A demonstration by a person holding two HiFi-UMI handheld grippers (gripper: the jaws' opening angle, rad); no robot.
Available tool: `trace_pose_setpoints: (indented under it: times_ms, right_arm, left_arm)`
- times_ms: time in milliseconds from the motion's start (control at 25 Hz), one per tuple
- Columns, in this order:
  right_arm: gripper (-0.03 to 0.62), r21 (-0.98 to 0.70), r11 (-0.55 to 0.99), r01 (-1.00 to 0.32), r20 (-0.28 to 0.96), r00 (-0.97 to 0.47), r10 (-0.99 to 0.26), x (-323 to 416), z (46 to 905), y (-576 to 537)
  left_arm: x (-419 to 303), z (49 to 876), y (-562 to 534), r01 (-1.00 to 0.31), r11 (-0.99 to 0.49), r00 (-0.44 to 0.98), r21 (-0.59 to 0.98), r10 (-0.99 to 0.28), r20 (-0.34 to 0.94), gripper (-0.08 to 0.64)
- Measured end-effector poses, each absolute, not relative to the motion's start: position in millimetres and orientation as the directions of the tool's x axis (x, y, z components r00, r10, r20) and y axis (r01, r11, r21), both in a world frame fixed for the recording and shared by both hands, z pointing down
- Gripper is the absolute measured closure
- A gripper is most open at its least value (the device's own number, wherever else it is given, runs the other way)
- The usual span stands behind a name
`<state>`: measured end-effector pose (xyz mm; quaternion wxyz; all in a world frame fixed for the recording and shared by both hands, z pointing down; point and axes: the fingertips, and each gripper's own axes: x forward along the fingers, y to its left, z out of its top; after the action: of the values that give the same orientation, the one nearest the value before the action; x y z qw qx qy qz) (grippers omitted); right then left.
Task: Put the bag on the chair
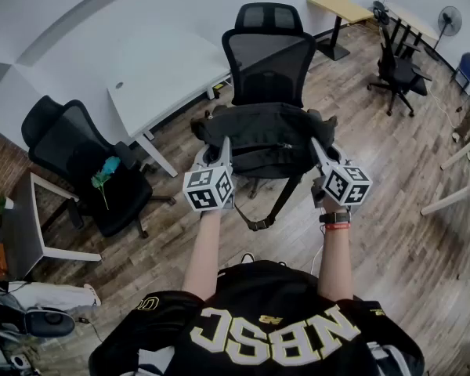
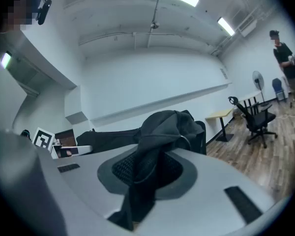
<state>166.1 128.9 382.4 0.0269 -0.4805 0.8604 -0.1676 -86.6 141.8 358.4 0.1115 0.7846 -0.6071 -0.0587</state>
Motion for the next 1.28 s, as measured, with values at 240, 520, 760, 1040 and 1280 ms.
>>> trace_pose_setpoints:
  times_ms: [240, 520, 760, 1040, 1280]
  right_arm:
    - [0.515, -0.308, 0.464, -0.831, 0.107, -0.515, -0.851, 164.2, 370.8, 124.7]
    - [0.515, -0.338, 0.433, -0.836, 0.121, -0.495, -0.861, 158.7, 375.2, 124.1]
    - [0.514, -0.376, 0.405, -0.834, 0.122, -0.477, -0.87, 145.7, 382.2, 124.0]
    - [0.501, -0.387, 0.37, -0.844, 0.148, -0.453, -0.879, 130.3, 395.8, 137.1]
    - [0.495, -0.408, 0.326, -0.853, 0.192, -0.429, -0.883, 123.1, 415.9, 133.0]
  left_arm:
    - [-87.5, 361.4, 132.9, -0.931, -0.249, 0.27, 0.265, -0.962, 0.045, 0.52]
    - [-92.4, 366.4, 127.9, -0.916, -0.276, 0.301, 0.291, -0.953, 0.043, 0.52]
    - [-99.9, 369.6, 127.3, -0.901, -0.311, 0.334, 0.303, -0.942, 0.029, 0.52]
    - [-106.5, 384.7, 136.9, -0.886, -0.33, 0.362, 0.326, -0.931, 0.04, 0.52]
    - [-107.3, 403.8, 136.6, -0.879, -0.338, 0.381, 0.336, -0.922, 0.068, 0.52]
